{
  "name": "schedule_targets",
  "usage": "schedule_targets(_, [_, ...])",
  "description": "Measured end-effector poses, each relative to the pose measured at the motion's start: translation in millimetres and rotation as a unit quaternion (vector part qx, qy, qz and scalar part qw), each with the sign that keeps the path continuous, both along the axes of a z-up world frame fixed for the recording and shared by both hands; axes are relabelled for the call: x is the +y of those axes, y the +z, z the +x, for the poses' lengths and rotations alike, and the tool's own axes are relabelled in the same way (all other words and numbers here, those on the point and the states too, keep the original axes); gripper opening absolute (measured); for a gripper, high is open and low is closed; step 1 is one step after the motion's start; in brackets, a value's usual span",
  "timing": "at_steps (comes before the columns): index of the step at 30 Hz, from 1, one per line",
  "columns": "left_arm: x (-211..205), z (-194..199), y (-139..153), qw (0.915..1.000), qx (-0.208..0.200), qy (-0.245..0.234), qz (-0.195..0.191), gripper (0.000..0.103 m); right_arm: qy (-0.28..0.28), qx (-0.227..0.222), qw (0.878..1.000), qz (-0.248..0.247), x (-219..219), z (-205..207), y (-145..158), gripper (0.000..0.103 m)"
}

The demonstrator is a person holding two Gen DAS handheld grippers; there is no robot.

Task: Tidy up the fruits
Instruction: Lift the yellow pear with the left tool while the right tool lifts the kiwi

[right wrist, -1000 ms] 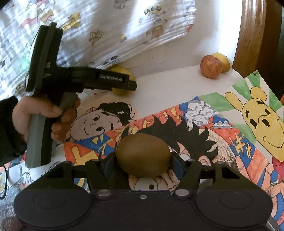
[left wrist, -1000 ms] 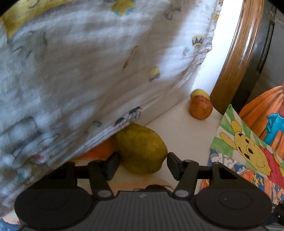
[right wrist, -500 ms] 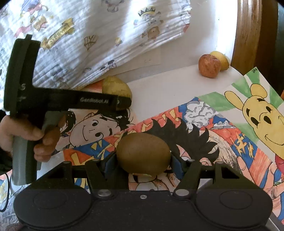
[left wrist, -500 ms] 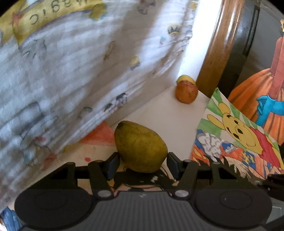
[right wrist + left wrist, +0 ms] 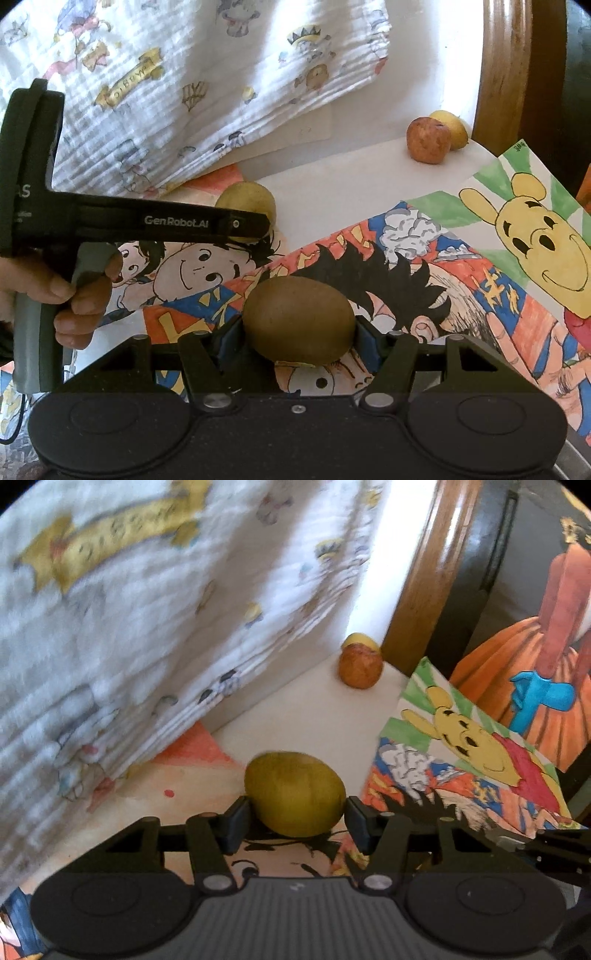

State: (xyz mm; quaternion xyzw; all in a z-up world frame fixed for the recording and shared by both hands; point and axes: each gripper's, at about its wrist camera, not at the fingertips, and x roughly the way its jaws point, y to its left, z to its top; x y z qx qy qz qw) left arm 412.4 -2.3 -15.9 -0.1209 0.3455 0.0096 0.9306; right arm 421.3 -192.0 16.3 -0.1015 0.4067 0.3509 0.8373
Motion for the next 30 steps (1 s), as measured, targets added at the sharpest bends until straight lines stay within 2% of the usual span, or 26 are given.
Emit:
schedule_targets(3, [-9.2, 1.9, 2.9, 0.9996, 0.003, -0.009, 0.028, 0.059, -0.005, 0.004, 1.000, 0.000, -2.6, -2.2, 0.4, 0.065])
schedule_targets(5, [-10.4, 2.0, 3.8, 0.9994, 0.004, -0.008, 0.032, 0.059, -0.010, 0.009, 1.000, -0.002, -4.1, -3.2, -1.2, 0.065])
schedule_targets(12, [-4.9, 3.9, 4.2, 0.9999, 0.009, -0.001, 0.007, 0.061, -0.015, 0.019, 1.000, 0.001, -7.5, -3.1, -3.2, 0.065])
schedule_targets(17, [2.4, 10.2, -1.0, 0.9990, 0.027, 0.007, -0.036, 0.067, -0.012, 0.017, 1.000, -0.001, -6.7, -3.0, -3.5, 0.065])
schedule_targets(23, [-3.0, 14.0, -7.9, 0.9985, 0.034, 0.006, -0.041, 0.067, -0.011, 0.015, 1.000, -0.001, -6.6, -2.4, -4.2, 0.065])
schedule_targets(25, [-2.4, 15.1, -9.4, 0.9982, 0.036, 0.009, -0.046, 0.071, -0.010, 0.014, 1.000, 0.000, -6.8, -2.2, -4.3, 0.065])
schedule_targets(30, [5.2, 18.6, -12.0, 0.9960, 0.040, 0.022, -0.076, 0.077, -0.010, 0.013, 1.000, 0.001, -6.5, -2.1, -4.6, 0.065])
